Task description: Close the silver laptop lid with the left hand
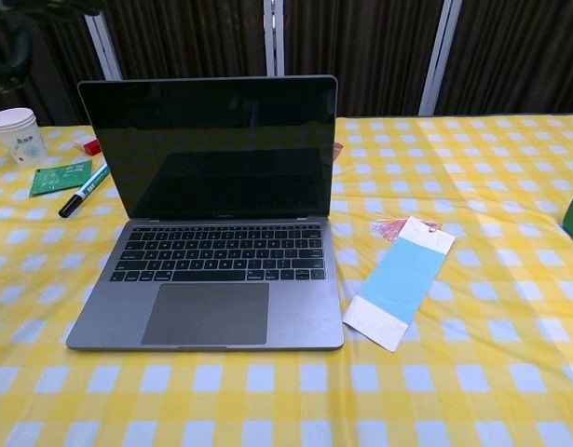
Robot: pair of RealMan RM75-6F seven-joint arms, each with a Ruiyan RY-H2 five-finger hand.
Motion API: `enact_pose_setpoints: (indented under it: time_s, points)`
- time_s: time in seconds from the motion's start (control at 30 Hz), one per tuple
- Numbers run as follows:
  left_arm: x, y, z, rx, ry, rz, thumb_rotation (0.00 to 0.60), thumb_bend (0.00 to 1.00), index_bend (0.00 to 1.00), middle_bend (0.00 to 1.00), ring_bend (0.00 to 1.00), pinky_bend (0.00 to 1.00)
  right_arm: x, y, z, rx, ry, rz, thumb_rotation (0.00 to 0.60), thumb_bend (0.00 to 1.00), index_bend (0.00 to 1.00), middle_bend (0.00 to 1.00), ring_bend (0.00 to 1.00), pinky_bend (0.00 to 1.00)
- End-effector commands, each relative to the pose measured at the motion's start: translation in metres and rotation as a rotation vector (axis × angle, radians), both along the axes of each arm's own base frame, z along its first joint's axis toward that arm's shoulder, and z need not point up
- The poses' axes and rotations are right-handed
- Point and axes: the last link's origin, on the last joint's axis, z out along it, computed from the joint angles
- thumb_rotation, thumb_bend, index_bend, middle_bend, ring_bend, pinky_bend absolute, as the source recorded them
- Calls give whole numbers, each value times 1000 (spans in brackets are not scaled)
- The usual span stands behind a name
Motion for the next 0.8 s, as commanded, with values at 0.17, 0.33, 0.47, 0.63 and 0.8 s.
enact_pose_setpoints:
  time_s: [0.17,0.33,0.47,0.63,0.8]
  points:
    - [48,50,-9,-57,85,-52,600,1000,0,0,0,0,-3,-3,0,-1,2,-24,600,0,0,0,0,0]
    - [55,65,-25,-128,91,-18,600,1000,128,49,65,65,-4,-4,1,-8,4,-37,600,0,0,0,0,0]
    - [57,71,-35,-174,85,16,600,1000,213,131,141,181,-5,-5,1,-10,4,-46,600,0,0,0,0,0]
    - [57,72,-40,-182,106,24,600,1000,314,233,234,270,-8,-5,0,-7,5,-61,600,0,0,0,0,0]
    - [59,69,-41,-196,100,26,600,1000,336,260,259,290,-8,-5,0,-4,6,-64,600,0,0,0,0,0]
